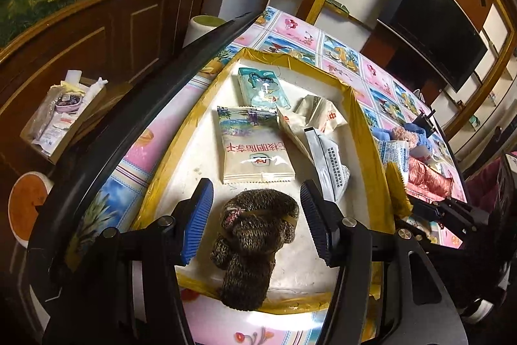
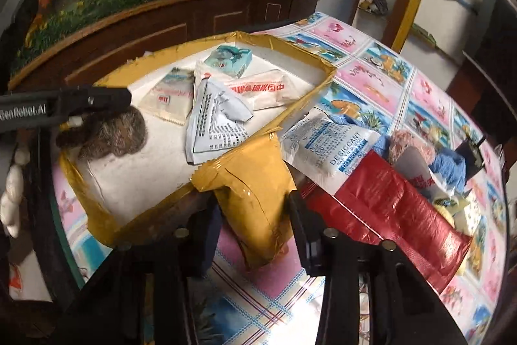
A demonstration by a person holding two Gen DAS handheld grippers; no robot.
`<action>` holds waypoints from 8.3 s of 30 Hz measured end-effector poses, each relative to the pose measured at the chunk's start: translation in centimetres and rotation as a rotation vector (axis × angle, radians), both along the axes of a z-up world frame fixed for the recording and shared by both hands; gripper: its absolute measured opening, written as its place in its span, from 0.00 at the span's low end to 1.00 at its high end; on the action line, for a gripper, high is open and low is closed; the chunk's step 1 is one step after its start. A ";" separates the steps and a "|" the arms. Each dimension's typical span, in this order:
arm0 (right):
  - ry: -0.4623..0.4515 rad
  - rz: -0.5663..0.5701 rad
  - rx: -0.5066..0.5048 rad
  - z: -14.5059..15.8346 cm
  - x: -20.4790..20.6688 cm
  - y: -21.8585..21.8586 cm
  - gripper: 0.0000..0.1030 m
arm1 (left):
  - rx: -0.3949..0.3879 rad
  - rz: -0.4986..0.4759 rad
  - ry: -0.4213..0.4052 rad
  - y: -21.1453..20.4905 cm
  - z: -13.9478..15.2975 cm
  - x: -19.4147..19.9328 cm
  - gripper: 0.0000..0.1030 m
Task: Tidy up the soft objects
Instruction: 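Carry glove and envelope into the white box and open both tools, then grasp the red foil bag with right tool while left moves toward desiccant packet, then grasp the white desiccant packet with left tool while right lifts the red bag, then carry desiccant packet and red bag into the white box and open both tools, then swing both tools back over the items on the tablecloth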
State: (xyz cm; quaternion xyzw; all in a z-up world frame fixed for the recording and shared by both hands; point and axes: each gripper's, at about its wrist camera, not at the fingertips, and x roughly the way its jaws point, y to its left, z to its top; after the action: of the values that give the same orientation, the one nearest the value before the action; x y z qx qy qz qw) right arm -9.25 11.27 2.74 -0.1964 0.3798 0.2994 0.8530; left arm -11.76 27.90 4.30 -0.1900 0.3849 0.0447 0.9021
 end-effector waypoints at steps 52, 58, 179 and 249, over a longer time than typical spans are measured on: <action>0.328 -0.260 0.170 -0.1 5.7 -9.3 0.44 | 0.020 -0.249 -0.164 -7.9 3.9 -3.3 0.55; 0.331 -0.201 0.200 0.2 2.7 -11.2 0.47 | 0.002 -0.275 -0.130 -10.0 3.4 -1.9 0.55; 0.248 -0.026 0.136 4.3 11.2 7.7 0.44 | 0.093 -0.179 0.072 2.1 0.4 10.6 0.20; -0.064 -0.482 0.031 7.7 7.3 -20.1 0.74 | 0.136 -0.513 0.002 -22.0 5.9 4.8 0.59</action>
State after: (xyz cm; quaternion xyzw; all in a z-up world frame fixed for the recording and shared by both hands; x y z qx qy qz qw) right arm -1.94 -8.79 10.45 -0.0966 0.3837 0.0866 0.9143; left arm -6.96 5.93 10.20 -0.0252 0.4175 -0.1596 0.8942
